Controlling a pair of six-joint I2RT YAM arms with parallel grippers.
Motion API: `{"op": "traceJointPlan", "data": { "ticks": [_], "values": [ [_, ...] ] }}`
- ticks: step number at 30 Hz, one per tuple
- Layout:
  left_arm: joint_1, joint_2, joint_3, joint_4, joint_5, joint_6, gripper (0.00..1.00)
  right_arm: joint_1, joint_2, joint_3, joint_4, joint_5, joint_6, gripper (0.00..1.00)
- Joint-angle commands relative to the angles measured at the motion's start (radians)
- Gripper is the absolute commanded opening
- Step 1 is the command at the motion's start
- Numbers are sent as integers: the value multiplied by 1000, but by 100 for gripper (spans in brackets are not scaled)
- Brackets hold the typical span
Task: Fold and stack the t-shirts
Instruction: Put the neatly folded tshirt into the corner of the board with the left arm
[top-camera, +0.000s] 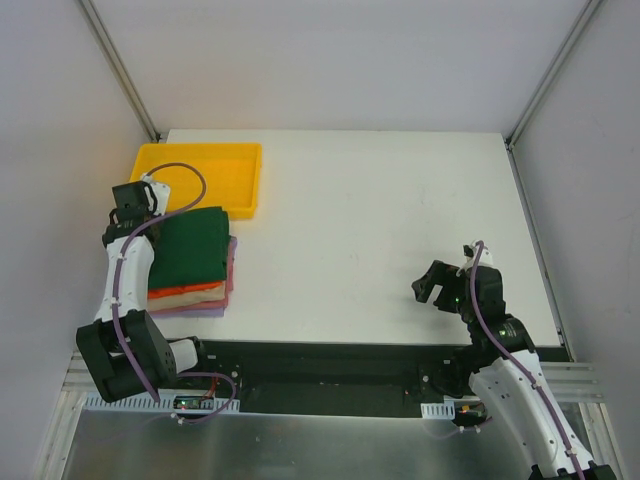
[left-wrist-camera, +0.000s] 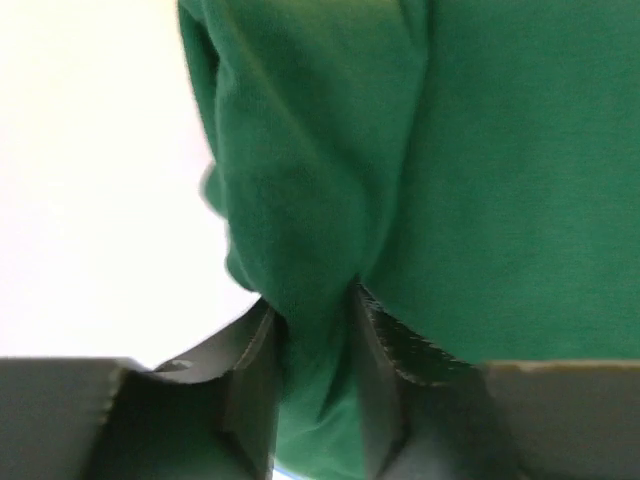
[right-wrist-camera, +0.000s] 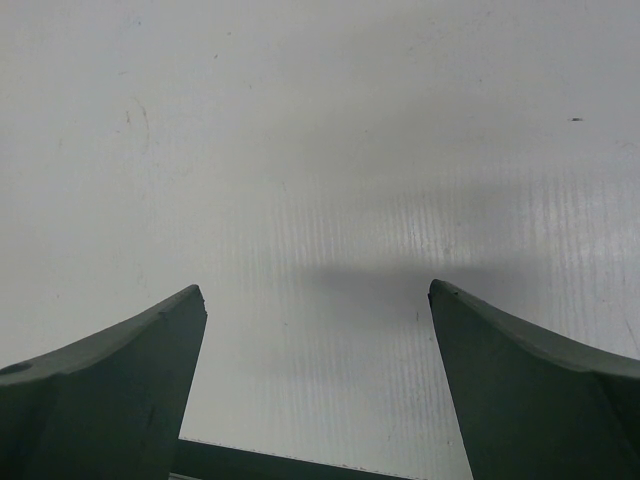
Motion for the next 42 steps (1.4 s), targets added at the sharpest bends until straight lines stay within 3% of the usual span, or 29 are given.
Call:
{"op": "traceJointPlan", "data": {
  "ticks": [1, 3, 7, 10, 12, 16, 19, 23, 30, 32, 35, 42],
  "values": [
    [16, -14, -9, 111, -137, 12, 56, -7, -1, -5, 27, -4, 3, 96],
    [20, -39, 6, 145, -173, -13, 99, -7, 2, -5, 26, -2, 3, 96],
    [24, -48, 101, 174, -235, -83, 99, -7, 4, -3, 26, -4, 3, 96],
    [24, -54, 212, 159, -219, -262, 99, -7, 4, -2, 21, -1, 5, 96],
    [24, -82, 276, 128, -117, -411, 99, -5, 4, -2, 20, 8, 8, 96],
    [17, -171, 330, 126, 255, -761, 99, -7, 10, 1, 23, 47, 12, 96],
    [-80, -223, 321, 129, 393, -919, 99, -5, 23, 7, 26, 59, 14, 96],
    [-470, -312, 211, 128, 274, -918, 99, -7, 20, 23, 21, 79, 8, 96],
    [-860, -428, -139, 155, 107, -1001, 99, -5, -44, 23, 15, 142, 2, 96],
    [-927, -488, -243, 181, 67, -1004, 99, -5, -64, 15, 12, 176, 2, 96],
    [-941, -580, -357, 186, 30, -1034, 99, -7, -95, 1, 12, 186, 2, 96],
    [-941, -668, -426, 189, 17, -1013, 99, -5, -139, -20, 18, 205, -8, 96]
  ]
}}
